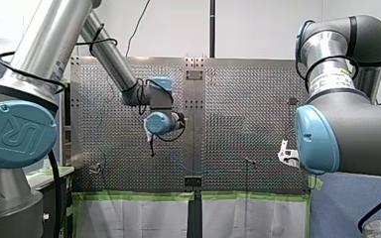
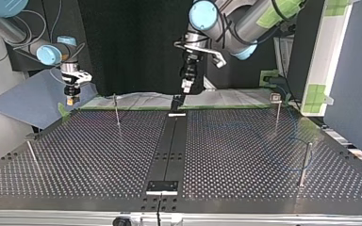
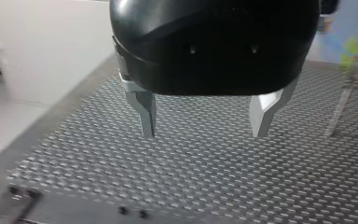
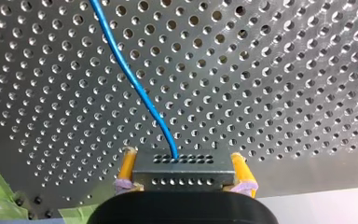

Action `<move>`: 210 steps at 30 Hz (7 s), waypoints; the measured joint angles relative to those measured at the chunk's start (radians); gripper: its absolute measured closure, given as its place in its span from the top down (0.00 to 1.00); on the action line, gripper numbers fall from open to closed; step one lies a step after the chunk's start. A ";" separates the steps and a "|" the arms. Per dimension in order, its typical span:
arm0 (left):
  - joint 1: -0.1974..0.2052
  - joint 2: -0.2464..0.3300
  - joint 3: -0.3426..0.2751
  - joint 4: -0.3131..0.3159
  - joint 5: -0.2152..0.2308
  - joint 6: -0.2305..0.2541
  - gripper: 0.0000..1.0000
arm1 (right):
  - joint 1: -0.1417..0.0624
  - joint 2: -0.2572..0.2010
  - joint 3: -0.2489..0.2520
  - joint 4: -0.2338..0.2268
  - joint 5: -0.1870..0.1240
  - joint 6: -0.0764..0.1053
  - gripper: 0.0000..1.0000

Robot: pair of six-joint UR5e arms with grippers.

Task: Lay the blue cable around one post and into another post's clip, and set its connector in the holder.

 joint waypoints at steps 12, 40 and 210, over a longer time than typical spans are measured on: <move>0.001 -0.005 -0.099 0.001 -0.003 0.001 1.00 | -0.009 0.001 0.000 0.026 -0.018 -0.032 0.00; 0.002 -0.005 -0.343 0.127 0.039 -0.020 1.00 | -0.021 -0.035 0.000 0.083 -0.042 -0.071 0.00; 0.044 -0.005 -0.346 0.161 -0.073 0.034 1.00 | -0.034 -0.428 -0.061 0.303 -0.135 0.010 0.00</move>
